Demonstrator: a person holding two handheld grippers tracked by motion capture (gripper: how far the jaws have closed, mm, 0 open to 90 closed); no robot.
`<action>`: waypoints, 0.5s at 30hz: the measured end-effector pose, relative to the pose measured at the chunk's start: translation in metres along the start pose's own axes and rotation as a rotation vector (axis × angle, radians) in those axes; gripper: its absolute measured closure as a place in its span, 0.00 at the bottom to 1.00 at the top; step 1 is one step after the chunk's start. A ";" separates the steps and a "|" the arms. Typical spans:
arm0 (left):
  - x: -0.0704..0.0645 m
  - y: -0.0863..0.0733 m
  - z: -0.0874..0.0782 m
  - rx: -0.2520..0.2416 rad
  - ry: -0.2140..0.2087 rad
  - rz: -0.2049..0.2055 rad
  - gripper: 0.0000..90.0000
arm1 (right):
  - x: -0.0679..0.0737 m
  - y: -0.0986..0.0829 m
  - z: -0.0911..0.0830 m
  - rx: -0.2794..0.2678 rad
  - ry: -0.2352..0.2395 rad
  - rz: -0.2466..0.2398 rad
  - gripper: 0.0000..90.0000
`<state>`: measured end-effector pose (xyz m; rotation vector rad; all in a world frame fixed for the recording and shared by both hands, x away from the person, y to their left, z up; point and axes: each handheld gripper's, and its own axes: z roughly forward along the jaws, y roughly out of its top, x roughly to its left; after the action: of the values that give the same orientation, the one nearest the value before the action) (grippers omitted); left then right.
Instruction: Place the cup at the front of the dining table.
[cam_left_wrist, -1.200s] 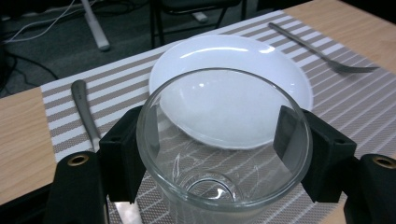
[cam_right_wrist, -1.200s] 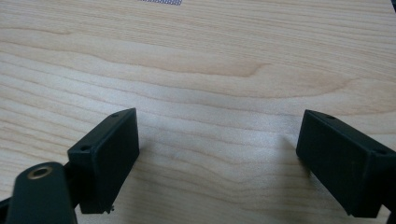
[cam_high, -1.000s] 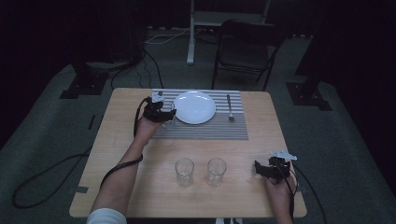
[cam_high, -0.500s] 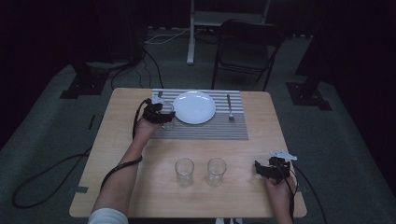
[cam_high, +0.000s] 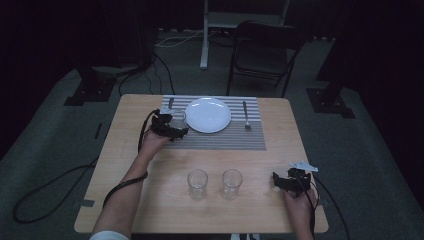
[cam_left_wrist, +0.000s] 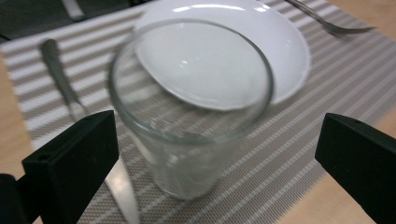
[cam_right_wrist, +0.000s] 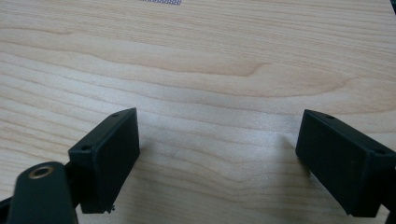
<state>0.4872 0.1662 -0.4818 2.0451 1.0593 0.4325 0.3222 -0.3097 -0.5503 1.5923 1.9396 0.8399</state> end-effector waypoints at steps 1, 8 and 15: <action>0.000 -0.002 -0.001 0.006 -0.003 0.018 0.00 | 0.000 0.000 0.000 0.000 0.000 0.000 0.15; 0.000 -0.017 -0.005 -0.003 -0.020 0.018 0.00 | 0.000 0.000 0.000 0.000 0.000 0.000 0.15; -0.006 -0.032 -0.012 0.010 -0.013 0.034 0.00 | 0.000 0.000 0.000 0.000 0.000 0.000 0.15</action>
<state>0.4589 0.1783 -0.4979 2.0748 1.0228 0.4310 0.3222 -0.3097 -0.5502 1.5925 1.9395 0.8398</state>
